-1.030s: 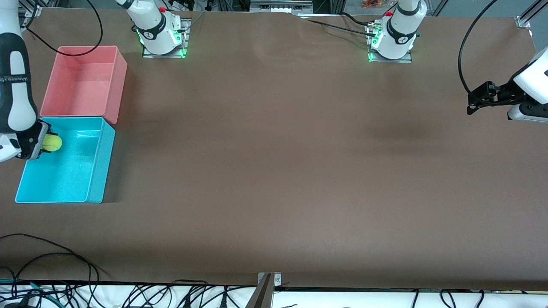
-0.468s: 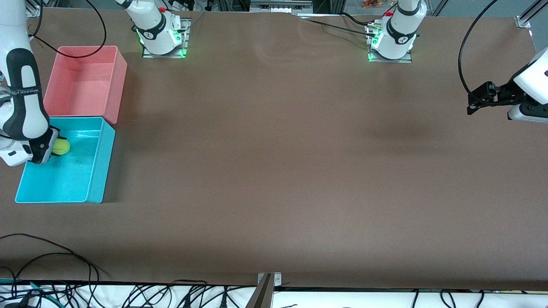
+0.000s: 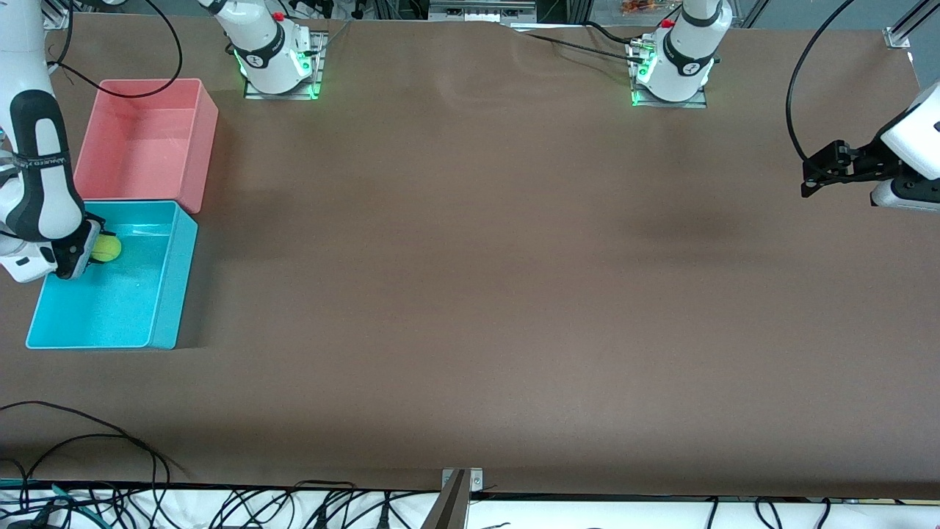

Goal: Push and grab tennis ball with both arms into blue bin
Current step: 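Lower the ball into the blue bin and open the right gripper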

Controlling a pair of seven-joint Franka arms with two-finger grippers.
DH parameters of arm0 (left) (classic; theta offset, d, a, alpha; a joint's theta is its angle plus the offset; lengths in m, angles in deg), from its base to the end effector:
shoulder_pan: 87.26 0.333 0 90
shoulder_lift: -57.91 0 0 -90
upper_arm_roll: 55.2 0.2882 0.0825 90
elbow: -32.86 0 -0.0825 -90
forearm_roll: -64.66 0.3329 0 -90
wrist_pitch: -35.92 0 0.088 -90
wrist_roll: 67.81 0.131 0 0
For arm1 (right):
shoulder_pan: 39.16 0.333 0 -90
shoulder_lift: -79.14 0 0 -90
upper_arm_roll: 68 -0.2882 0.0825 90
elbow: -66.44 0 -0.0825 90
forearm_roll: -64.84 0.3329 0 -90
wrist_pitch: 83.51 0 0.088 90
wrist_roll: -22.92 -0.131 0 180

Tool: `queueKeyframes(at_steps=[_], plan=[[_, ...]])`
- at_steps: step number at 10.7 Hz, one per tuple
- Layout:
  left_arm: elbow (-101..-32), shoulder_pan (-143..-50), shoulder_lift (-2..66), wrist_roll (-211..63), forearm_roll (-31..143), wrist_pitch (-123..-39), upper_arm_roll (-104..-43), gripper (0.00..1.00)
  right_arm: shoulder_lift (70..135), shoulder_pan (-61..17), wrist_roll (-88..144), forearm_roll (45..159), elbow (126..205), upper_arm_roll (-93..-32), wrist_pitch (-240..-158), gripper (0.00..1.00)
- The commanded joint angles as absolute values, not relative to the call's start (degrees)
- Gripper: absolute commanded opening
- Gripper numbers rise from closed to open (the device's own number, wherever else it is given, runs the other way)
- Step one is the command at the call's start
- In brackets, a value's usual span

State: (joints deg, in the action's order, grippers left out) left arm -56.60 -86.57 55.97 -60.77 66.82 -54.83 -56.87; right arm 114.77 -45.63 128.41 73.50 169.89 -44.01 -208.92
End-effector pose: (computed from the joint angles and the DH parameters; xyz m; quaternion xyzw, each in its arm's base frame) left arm 0.5135 -0.0037 0.5607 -0.9973 0.0703 0.0066 0.0180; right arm 0.5061 -0.2773 0.2000 -0.8035 -0.5850 0.0936 0.0580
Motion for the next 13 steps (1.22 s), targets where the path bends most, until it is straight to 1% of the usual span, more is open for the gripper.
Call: queueKeyframes(at_steps=[1, 2, 3, 4, 5, 6, 9, 13], plan=[[-54.6, -87.0, 55.3, -61.2, 65.8, -53.4, -57.0, 1.0, 115.8, -46.2, 128.5, 77.5, 169.1, -44.5, -208.6, 0.35], [-54.6, -86.9, 55.3, -61.1, 65.7, -53.4, -57.0, 1.0, 115.8, -46.2, 128.4, 77.6, 169.1, -44.5, -208.6, 0.42], [-54.6, -87.0, 55.3, -61.2, 65.7, -53.4, -57.0, 1.0, 115.8, -46.1, 128.2, 77.6, 169.1, -44.5, -208.5, 0.53], [-54.6, -87.2, 55.3, -61.2, 65.7, -53.4, -57.1, 1.0, 115.9, -46.1, 128.2, 77.7, 168.9, -44.5, -208.5, 0.73], [-54.6, -87.3, 55.3, -61.2, 65.8, -53.4, -57.1, 1.0, 115.8, -46.1, 128.4, 78.1, 168.9, -44.5, -208.6, 0.97], [-54.5, -87.4, 55.3, -61.2, 65.8, -53.4, -57.1, 1.0, 115.9, -46.1, 128.4, 78.1, 168.8, -44.5, -208.5, 1.0], [-54.5, -87.5, 55.3, -61.2, 65.8, -53.4, -57.2, 1.0, 115.8, -46.1, 128.3, 79.1, 167.6, -44.5, -208.0, 1.0], [-54.5, -87.8, 55.3, -61.2, 66.2, -53.4, -57.3, 1.0, 115.8, -46.1, 126.4, 79.8, 165.6, -44.4, -203.1, 1.0]])
